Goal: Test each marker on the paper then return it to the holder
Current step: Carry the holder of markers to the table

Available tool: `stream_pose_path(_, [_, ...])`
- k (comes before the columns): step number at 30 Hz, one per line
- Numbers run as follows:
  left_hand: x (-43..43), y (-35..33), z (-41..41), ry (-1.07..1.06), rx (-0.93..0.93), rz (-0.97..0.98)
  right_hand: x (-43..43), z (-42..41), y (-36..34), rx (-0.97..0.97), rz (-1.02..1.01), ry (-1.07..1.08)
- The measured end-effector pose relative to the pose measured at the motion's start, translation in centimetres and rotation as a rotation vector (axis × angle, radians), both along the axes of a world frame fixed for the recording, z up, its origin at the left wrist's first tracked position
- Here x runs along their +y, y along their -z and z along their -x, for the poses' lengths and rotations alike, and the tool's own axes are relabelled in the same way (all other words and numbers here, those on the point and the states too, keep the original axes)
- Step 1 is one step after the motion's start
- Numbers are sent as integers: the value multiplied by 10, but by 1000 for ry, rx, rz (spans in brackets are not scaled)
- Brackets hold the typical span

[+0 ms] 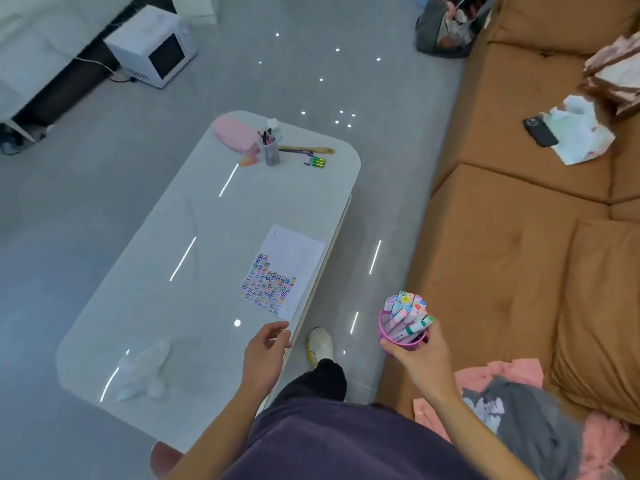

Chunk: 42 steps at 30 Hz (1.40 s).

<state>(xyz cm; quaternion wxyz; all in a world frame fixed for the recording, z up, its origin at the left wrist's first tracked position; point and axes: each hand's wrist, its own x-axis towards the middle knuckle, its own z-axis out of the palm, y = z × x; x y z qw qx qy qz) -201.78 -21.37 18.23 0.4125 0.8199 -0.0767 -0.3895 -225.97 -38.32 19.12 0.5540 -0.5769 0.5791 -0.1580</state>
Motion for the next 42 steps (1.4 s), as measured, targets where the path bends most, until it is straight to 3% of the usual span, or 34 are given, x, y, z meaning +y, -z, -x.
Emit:
stream_pose_path(15, [-52,-11,-25,-360,22,18,-125,-118,-15,-8,26,-469])
stream_pose_path(29, [-105,-10,57,-982,25,30,-181,-183,12,37,-63,-1228])
stream_pose_path(34, [-111,-2,82,-1002,49,58,-154,-199,24,27,-51,-1396])
stream_pose_path(39, [-97,27,87,-792,33,88,-117,-214,40,-23,-78,-1501])
stream_pose_path(42, [-90,56,84,-777,-23,101,-93,-218,62,-39,-85,-1563])
